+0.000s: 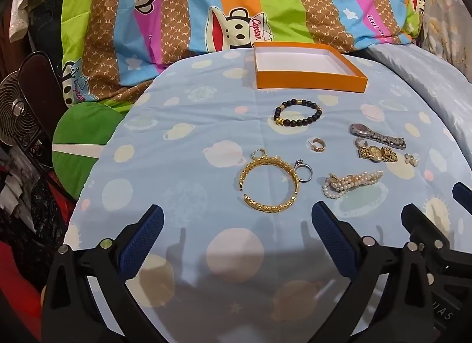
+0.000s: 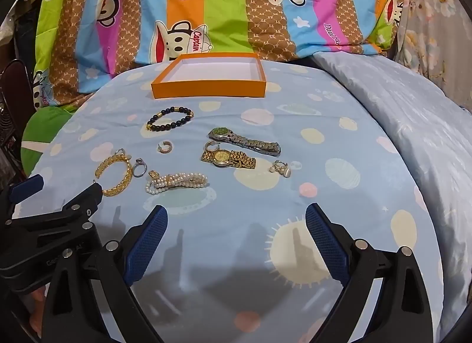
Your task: Organize jewelry
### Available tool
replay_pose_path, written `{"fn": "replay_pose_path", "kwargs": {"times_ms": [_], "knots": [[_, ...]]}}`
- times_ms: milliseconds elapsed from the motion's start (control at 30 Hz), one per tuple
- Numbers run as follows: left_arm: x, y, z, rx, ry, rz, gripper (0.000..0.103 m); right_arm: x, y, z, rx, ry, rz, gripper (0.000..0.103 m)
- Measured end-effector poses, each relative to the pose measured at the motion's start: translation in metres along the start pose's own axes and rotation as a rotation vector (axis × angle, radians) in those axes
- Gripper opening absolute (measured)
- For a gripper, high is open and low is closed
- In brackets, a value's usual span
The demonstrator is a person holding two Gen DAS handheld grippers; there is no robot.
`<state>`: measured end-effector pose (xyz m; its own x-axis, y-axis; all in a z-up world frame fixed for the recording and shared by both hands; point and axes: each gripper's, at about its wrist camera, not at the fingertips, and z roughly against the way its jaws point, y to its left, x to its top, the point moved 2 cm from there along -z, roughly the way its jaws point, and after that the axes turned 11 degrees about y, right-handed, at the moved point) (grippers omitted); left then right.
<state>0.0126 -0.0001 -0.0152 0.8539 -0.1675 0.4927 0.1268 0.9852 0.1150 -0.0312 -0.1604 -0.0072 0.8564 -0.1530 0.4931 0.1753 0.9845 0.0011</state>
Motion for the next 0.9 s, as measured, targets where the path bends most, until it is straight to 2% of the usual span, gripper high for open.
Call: {"fn": "replay_pose_path", "kwargs": {"times_ms": [300,900], "knots": [[0.0026,0.0037,0.0039,-0.006,0.001,0.001,0.098,0.0054,0.0074,0.0105,-0.013,-0.017,0.011,0.093],[0.0009,0.0062,-0.0006,-0.007,0.009,0.007,0.098,0.0040,0.0042,0.0047,-0.015,-0.021,0.017,0.093]]}}
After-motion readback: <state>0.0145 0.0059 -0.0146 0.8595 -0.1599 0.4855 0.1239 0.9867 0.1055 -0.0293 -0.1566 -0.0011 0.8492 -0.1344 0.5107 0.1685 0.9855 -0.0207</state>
